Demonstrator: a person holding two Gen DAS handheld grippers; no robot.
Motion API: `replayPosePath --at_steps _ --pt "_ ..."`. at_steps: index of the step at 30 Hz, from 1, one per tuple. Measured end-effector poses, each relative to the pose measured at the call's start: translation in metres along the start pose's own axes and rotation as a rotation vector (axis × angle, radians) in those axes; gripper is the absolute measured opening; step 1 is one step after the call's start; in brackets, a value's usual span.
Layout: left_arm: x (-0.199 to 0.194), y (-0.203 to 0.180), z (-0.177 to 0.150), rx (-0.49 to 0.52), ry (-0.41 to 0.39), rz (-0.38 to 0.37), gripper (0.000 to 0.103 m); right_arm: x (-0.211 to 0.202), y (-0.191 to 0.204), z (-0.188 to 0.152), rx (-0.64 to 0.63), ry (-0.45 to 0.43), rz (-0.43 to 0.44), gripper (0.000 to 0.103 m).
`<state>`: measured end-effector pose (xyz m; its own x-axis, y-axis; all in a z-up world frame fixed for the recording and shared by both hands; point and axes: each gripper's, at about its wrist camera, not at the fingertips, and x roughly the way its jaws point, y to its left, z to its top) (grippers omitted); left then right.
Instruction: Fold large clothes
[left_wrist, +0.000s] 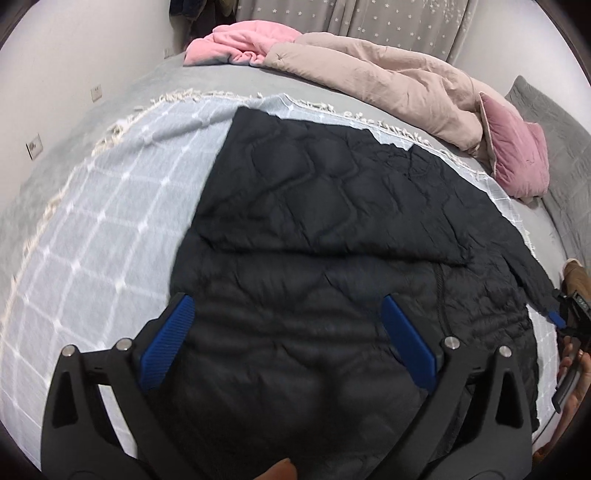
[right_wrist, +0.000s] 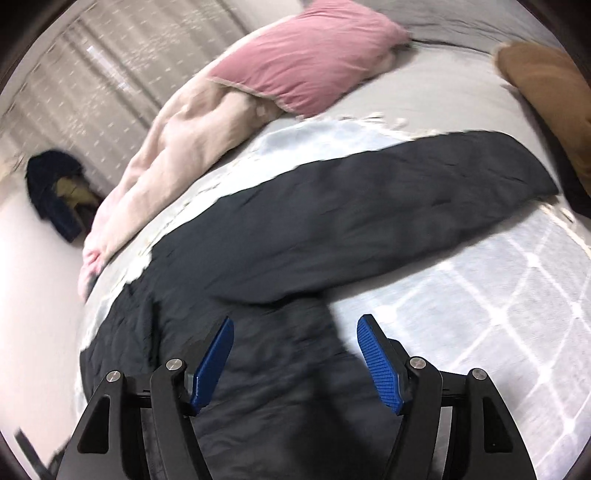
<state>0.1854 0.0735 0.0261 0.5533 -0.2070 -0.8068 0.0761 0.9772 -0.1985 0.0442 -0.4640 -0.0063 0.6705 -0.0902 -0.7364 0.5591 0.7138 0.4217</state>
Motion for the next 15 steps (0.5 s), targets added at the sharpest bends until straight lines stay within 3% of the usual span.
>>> replayPosePath --at_steps 5,15 --pt "0.003 -0.006 -0.022 -0.055 0.002 -0.057 0.101 -0.003 -0.056 0.017 0.089 -0.016 -0.081 0.07" --pt "0.014 -0.014 -0.024 -0.075 -0.018 -0.061 0.101 0.015 -0.15 0.042 0.347 -0.007 -0.037 0.07"
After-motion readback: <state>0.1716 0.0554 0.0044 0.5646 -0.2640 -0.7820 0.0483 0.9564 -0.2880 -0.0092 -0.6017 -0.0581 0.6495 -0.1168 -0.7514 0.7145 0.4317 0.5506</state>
